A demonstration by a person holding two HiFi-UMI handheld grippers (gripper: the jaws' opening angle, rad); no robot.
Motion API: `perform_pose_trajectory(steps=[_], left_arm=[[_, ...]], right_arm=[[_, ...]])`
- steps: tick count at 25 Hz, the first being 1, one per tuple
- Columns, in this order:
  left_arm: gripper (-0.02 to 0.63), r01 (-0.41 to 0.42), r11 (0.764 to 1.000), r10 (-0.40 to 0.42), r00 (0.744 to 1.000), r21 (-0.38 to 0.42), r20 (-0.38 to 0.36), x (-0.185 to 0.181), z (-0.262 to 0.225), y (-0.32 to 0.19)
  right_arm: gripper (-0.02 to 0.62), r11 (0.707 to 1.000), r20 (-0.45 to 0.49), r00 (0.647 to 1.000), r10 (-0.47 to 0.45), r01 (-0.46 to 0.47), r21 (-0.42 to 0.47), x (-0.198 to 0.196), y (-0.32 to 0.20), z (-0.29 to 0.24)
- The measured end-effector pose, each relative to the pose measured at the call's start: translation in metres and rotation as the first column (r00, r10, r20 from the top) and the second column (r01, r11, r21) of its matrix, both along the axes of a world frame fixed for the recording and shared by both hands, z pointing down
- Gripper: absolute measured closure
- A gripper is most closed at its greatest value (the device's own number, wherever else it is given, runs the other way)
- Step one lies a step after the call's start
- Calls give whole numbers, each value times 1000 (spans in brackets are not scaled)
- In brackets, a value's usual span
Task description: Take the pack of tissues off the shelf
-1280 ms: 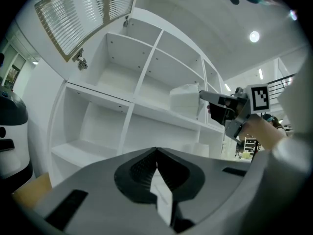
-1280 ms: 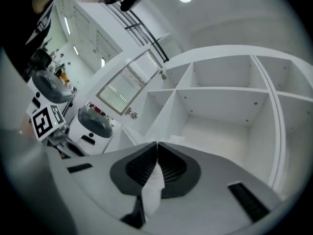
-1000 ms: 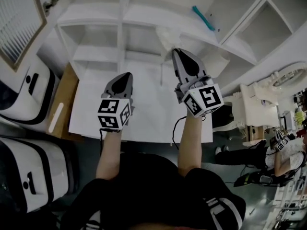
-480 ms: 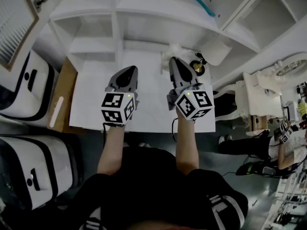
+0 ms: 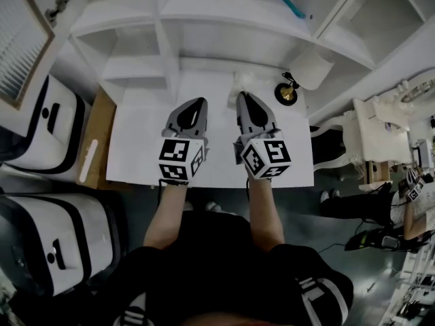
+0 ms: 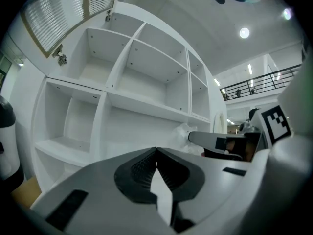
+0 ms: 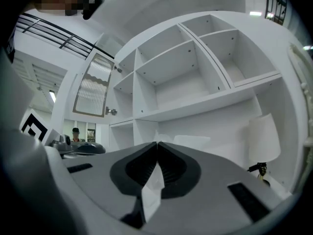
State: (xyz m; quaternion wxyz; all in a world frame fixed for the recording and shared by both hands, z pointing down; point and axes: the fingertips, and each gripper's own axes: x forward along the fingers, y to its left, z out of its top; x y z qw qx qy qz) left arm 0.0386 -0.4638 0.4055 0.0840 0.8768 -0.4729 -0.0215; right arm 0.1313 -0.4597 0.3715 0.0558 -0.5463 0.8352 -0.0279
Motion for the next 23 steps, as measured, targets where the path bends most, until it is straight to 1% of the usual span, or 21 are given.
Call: perform_pose_trajectory(steps=[5,23], left_arm=[[595,-4,1000,4,1000,-1,8,5,1,-1],[595,-3,1000,3,1000,8,-12,6,-4,-10]], right_arm=[[574,1000,-16,1000,-2,2,-1,1,0,2],[574,1000,-54,998,-20,21,15,0,-6,-2]])
